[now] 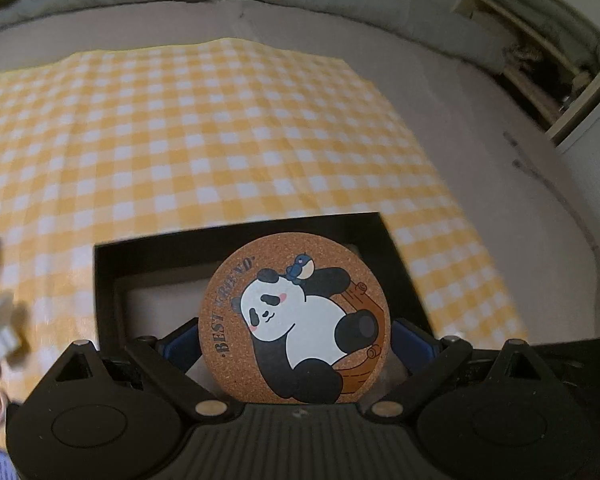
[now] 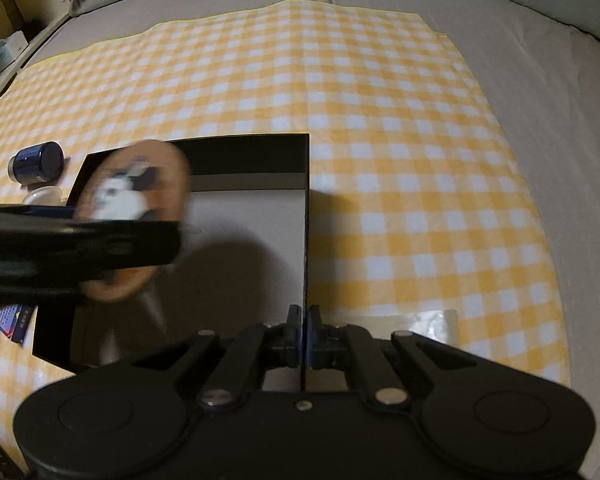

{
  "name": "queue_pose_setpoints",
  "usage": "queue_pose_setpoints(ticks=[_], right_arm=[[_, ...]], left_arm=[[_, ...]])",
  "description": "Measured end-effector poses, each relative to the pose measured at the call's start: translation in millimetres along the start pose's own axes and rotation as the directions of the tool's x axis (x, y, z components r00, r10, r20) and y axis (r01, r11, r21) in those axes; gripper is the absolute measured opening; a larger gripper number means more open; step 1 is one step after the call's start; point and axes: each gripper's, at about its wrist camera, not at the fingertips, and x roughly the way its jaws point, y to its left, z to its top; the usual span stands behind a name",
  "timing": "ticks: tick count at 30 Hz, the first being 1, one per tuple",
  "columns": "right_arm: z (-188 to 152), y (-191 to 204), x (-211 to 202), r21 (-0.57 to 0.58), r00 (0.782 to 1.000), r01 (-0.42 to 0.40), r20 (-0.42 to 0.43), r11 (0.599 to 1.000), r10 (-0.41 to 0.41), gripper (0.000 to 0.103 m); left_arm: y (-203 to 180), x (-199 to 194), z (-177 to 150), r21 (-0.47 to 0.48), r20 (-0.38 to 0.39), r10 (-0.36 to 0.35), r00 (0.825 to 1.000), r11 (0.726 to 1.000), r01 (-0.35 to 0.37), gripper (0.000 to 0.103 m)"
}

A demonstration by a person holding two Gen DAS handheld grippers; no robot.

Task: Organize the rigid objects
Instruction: 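Carry the coaster with the left tool into the black box and release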

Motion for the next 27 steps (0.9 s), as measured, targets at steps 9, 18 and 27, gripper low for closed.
queue_pose_setpoints(ticks=[9,18,27], right_arm=[[-0.8,-2.5,0.8,0.013,1.000,-0.013,0.004,1.000,0.013,0.003],[-1.0,-0.8,0.4,0.018,1.000,-0.014,0.000,1.000,0.014,0.003],[-3.0,-2.2,6.8,0.008,1.000,-0.016,-0.017,1.000,0.017,0.004]], left_arm=[[-6.8,51.6,12.1,-0.001,-0.049,0.055,0.997,0.998,-0.056,0.097],[-14.4,72.3,10.9,-0.025,-0.011,-0.006,1.000,1.000,0.006,0.103],[-11.7,55.4,9.5,0.026,-0.006,0.015,1.000,1.000,-0.015,0.103]])
